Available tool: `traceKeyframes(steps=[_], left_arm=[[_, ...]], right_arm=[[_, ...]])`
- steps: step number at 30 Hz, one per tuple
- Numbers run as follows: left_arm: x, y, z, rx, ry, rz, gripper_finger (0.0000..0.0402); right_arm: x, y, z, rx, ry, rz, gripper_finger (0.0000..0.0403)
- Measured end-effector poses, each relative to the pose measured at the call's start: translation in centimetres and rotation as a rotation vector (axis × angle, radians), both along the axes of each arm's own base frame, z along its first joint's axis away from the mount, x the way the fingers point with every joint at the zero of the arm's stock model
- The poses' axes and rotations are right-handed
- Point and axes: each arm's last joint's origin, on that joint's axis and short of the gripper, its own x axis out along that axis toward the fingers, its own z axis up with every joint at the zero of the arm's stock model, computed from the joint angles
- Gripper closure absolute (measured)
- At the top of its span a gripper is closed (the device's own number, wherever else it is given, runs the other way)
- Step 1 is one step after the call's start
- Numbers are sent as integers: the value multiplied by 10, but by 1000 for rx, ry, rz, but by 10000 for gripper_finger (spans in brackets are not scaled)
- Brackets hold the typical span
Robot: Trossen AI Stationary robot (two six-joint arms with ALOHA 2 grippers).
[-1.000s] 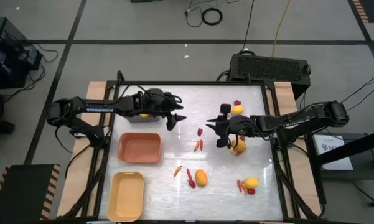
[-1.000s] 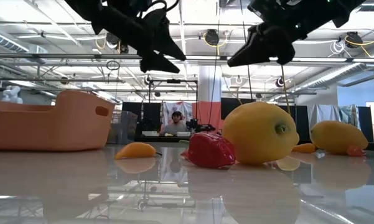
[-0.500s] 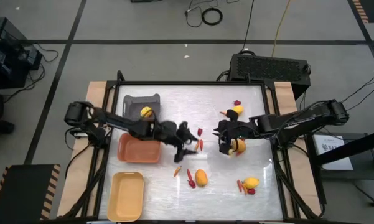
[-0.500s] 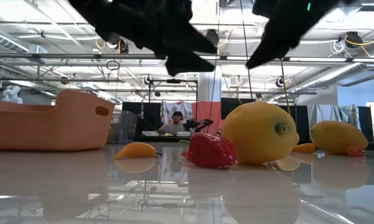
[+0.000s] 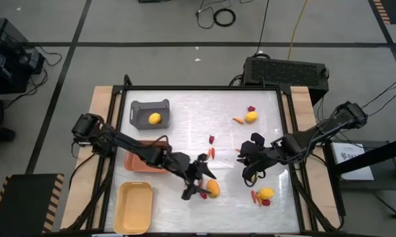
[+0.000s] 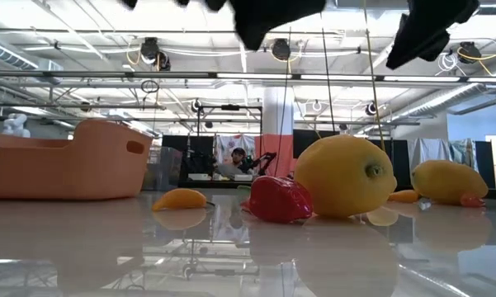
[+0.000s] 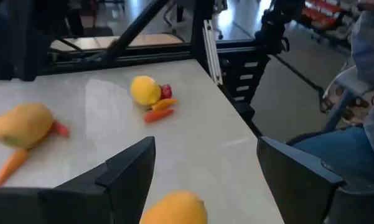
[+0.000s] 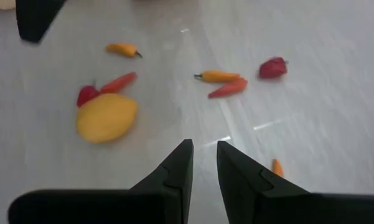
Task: Sort produce into baskets
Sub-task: Put the lemon into the black bin
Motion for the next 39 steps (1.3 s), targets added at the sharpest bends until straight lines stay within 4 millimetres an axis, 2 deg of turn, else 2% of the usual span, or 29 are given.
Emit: traceKeyframes(steps=[4, 9, 12, 15, 22, 27, 33, 39], left_arm=[[23, -8, 5, 39, 64, 18, 114], [49, -19, -1, 125, 74, 35, 114], [66, -17, -3, 138, 77, 72, 114], [79, -8, -14, 149, 102, 100, 114], [113, 25, -43, 212, 84, 149, 114], [143, 53, -67, 283, 55, 176, 114], [173, 89, -72, 317, -6, 173, 114], [184, 115, -70, 329, -46, 97, 114]], right_arm=[[0, 0, 0, 5, -2, -5, 339], [-2, 0, -2, 2, 25, -9, 339], [-7, 0, -2, -5, 56, -5, 339], [-20, 0, -1, 4, 102, -30, 339], [-55, 2, 11, -50, 67, -122, 339], [-68, 2, 20, -84, -28, -130, 339], [-71, 4, 22, -112, -52, -116, 339], [-69, 8, 18, -132, -41, -105, 339]])
